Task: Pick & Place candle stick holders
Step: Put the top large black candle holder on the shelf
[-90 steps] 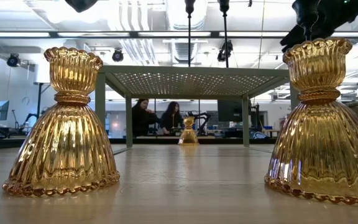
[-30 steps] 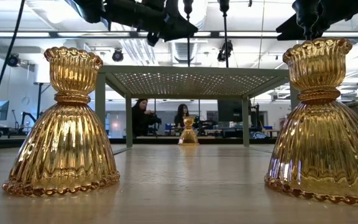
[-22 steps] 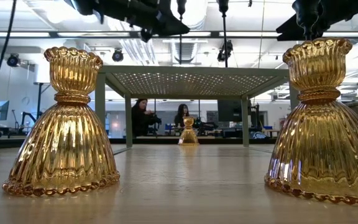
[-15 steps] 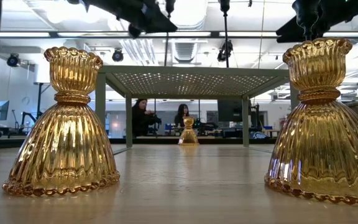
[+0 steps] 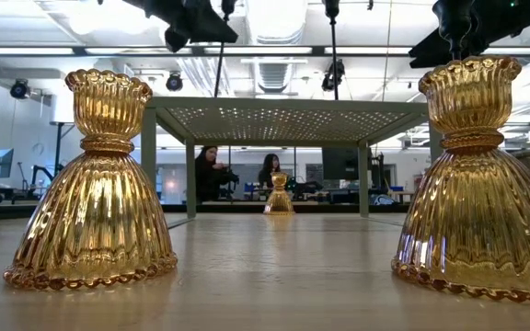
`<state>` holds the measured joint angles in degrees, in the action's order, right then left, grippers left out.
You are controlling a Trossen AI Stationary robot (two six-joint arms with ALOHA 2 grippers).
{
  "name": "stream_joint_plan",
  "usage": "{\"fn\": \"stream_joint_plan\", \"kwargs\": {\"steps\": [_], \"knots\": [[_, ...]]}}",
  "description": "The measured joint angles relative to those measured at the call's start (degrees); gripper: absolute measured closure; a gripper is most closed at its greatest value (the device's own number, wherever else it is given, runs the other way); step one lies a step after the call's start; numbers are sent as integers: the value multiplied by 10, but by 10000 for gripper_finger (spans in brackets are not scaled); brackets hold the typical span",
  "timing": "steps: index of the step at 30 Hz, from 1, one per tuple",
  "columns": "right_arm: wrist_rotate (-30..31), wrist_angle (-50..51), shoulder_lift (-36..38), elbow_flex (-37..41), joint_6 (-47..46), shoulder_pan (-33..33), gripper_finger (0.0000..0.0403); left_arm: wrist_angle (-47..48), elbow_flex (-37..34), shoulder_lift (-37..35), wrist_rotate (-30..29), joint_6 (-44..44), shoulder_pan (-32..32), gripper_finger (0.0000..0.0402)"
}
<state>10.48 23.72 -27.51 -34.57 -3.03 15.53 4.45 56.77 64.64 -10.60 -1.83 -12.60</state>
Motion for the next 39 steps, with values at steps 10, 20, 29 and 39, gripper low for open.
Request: {"fn": "stream_joint_plan", "kwargs": {"steps": [10, 20, 29, 39], "knots": [[0, 0, 0, 0, 0, 0, 184, -53, -73, -53, 0, -17, -2, 386], [0, -7, 0, 0, -3, 0, 184, -109, -115, -69, 3, -16, -8, 386], [0, -6, 0, 0, -6, 0, 184, -104, -117, -68, 4, -16, -12, 366], [0, -5, 0, 0, -4, 0, 184, -103, -117, -68, 7, -16, -12, 315]]}}
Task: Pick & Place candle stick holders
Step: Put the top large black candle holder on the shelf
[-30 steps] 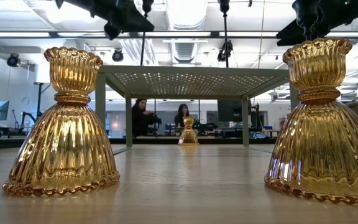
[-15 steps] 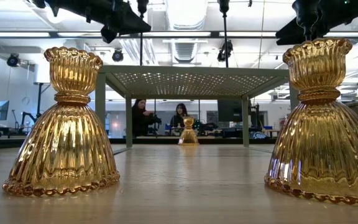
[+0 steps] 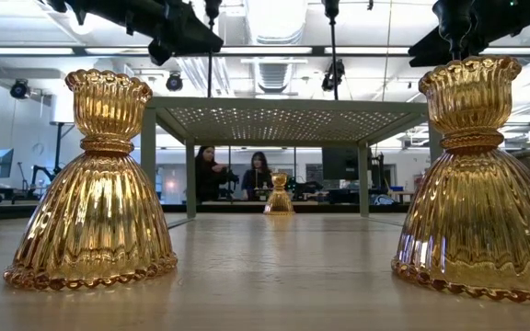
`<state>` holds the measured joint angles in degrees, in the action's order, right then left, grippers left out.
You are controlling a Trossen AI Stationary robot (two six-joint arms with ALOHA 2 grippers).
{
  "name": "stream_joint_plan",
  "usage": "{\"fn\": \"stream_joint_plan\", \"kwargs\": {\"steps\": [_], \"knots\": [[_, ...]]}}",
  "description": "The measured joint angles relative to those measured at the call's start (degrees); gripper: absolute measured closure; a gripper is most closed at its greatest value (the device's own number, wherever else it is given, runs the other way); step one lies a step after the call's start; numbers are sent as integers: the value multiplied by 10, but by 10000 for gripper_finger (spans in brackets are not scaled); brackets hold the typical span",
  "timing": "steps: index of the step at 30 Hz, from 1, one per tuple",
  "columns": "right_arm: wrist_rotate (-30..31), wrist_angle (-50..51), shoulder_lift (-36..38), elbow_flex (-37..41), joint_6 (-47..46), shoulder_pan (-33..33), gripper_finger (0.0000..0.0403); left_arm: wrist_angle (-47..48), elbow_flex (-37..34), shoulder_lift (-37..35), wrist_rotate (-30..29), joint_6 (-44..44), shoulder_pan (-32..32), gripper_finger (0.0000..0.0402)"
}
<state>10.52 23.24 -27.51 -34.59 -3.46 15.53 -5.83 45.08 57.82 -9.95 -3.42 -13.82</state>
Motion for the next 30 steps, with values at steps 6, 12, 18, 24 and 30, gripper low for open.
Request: {"fn": "stream_joint_plan", "kwargs": {"steps": [6, 12, 18, 24, 30], "knots": [[0, 0, 0, 0, 0, 0, 184, -1, 0, 0, 5, 12, -1, 301], [0, -2, 0, 0, 0, 0, 184, -1, 0, 0, 7, 13, -4, 252], [-3, -51, -2, 7, 0, 0, 184, -1, 1, -4, 7, 37, -11, 208], [-37, -146, -26, 37, 8, 0, 184, 38, 1, -26, 7, 45, -19, 191], [-65, -249, -78, 57, 26, 0, 184, 82, 1, -70, 10, 47, -19, 190]]}}
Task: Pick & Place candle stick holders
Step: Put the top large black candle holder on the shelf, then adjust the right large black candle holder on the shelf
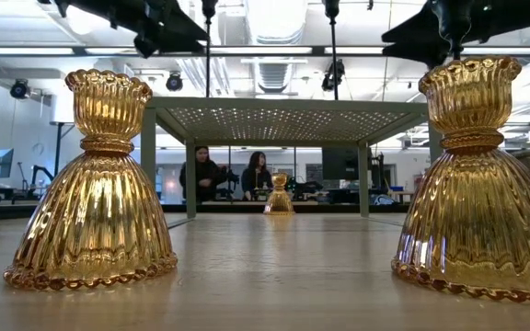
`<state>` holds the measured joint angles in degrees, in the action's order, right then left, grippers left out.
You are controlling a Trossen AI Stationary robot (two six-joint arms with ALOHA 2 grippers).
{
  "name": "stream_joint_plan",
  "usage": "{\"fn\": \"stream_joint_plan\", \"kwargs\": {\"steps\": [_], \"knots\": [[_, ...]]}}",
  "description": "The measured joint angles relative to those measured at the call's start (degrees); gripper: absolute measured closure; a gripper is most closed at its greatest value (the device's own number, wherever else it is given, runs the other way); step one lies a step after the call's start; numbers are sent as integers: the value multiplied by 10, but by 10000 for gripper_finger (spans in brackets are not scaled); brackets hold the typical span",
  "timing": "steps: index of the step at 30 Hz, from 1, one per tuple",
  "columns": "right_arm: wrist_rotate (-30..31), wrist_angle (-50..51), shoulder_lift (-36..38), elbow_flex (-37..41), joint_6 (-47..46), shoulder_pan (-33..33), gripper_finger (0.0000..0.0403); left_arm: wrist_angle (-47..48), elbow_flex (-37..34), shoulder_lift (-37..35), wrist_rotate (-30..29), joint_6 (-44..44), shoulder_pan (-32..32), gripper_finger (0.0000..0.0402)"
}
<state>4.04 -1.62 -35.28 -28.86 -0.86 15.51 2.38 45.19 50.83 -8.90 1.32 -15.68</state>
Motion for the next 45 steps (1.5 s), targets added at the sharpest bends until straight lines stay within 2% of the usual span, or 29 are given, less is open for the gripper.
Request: {"fn": "stream_joint_plan", "kwargs": {"steps": [6, 12, 24, 39, 42, 45], "knots": [[-5, -51, -48, -10, 17, 0, 184, 13, 0, -26, 24, -2, 0, 190], [-50, -105, -90, -17, 12, 0, 184, 41, -1, -56, 25, 5, 0, 190], [-52, -220, -159, -18, 31, 0, 184, 42, -2, -97, 24, 15, 0, 190], [-56, -242, -241, -64, 29, 0, 184, 43, -2, -98, 23, 15, 0, 190], [-56, -239, -253, -71, 28, 0, 195, 55, -2, -98, 22, 15, 0, 191], [-54, -239, -256, -73, 28, 0, 228, 72, -2, -99, 22, 13, 0, 191]]}}
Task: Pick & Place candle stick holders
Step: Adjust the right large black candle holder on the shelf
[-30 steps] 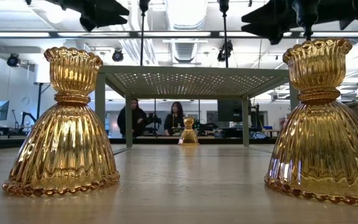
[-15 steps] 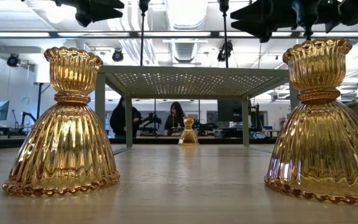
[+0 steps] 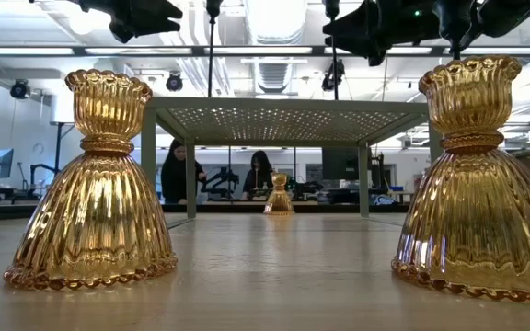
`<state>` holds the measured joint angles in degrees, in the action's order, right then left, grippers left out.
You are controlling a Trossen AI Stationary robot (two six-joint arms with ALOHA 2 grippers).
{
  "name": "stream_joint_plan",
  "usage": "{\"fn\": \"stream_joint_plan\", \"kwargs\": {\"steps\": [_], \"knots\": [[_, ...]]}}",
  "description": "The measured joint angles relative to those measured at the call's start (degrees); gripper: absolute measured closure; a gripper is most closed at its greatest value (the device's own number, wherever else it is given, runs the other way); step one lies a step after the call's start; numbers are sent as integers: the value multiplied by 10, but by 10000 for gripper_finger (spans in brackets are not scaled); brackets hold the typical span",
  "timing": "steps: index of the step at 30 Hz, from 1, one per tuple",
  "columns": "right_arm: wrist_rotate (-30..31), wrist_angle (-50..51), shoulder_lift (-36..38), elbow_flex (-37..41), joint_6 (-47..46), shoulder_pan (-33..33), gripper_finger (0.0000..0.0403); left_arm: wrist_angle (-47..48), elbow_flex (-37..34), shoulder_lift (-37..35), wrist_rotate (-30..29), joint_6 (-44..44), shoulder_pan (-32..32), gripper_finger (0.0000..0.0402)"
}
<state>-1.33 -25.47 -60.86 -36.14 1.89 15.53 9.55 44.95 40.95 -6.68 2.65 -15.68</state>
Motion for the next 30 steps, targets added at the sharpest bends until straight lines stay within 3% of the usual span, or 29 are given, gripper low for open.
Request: {"fn": "stream_joint_plan", "kwargs": {"steps": [8, 13, 30], "knots": [[11, 25, 31, 0, 10, 0, 381, 11, 0, 0, 0, -3, 0, 191], [58, 47, 44, 0, 11, 1, 390, 11, 0, 0, 0, -3, 0, 191], [60, 59, 51, -1, -25, 0, 394, 8, 0, 0, 0, -3, 0, 191]]}}
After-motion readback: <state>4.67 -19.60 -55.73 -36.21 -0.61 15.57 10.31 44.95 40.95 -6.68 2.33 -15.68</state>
